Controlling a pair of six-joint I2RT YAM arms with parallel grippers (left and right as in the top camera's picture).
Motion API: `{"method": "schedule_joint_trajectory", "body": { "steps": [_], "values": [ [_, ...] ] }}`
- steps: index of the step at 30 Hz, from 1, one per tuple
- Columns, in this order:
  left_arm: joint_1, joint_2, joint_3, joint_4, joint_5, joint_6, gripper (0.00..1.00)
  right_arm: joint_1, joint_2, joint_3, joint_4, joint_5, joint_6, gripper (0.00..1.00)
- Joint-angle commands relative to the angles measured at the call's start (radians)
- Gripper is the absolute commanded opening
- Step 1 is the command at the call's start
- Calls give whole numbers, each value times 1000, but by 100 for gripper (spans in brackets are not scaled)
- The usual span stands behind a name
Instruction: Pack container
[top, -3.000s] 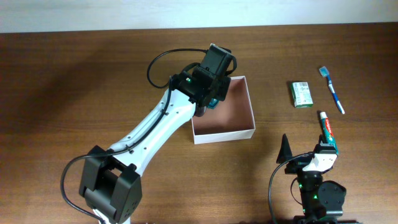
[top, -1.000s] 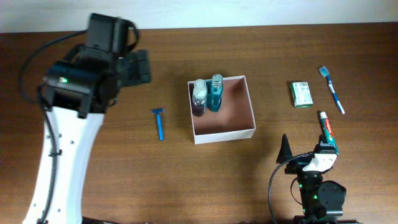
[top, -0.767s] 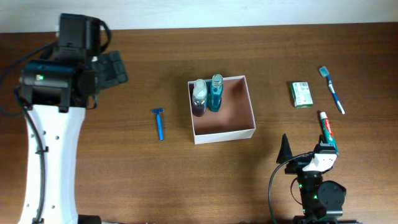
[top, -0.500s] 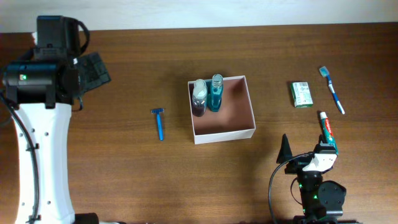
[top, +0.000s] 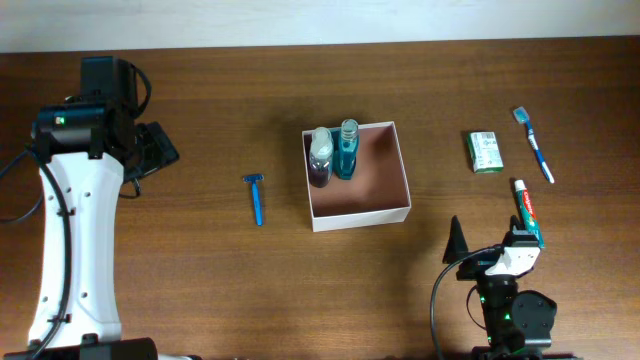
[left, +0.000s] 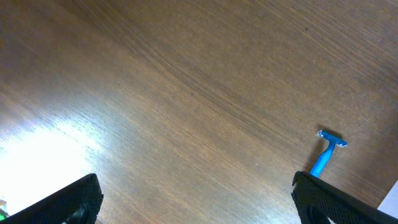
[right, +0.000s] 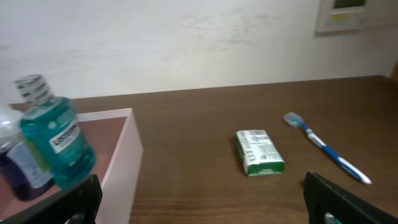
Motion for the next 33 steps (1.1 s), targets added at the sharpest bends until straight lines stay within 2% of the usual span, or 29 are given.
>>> {"method": "schedule_joint_trajectory", "body": {
  "steps": [1,5,11,16,20,23,27,33],
  "values": [
    [2,5,-5,2,-7,-17,100,1,-8,-9,8,-88,12,98],
    [2,5,-5,2,-7,-17,99,1,-9,-9,20,-195,69,98],
    [2,6,-5,2,-7,-17,99,1,-9,-9,65,-457,72,98],
    [2,6,-5,2,-7,-17,99,1,-9,13,269,-719,73,98],
    [2,5,-5,2,-7,-17,99,0,-6,135,267,-683,57,98],
    [2,6,-5,2,-7,-17,100,0,20,265,199,-615,2,98],
    [2,6,-5,2,-7,-17,99,0,142,495,-10,-505,-92,98],
    [2,6,-5,2,-7,-17,99,0,534,982,-477,-266,-280,98]
  ]
}}
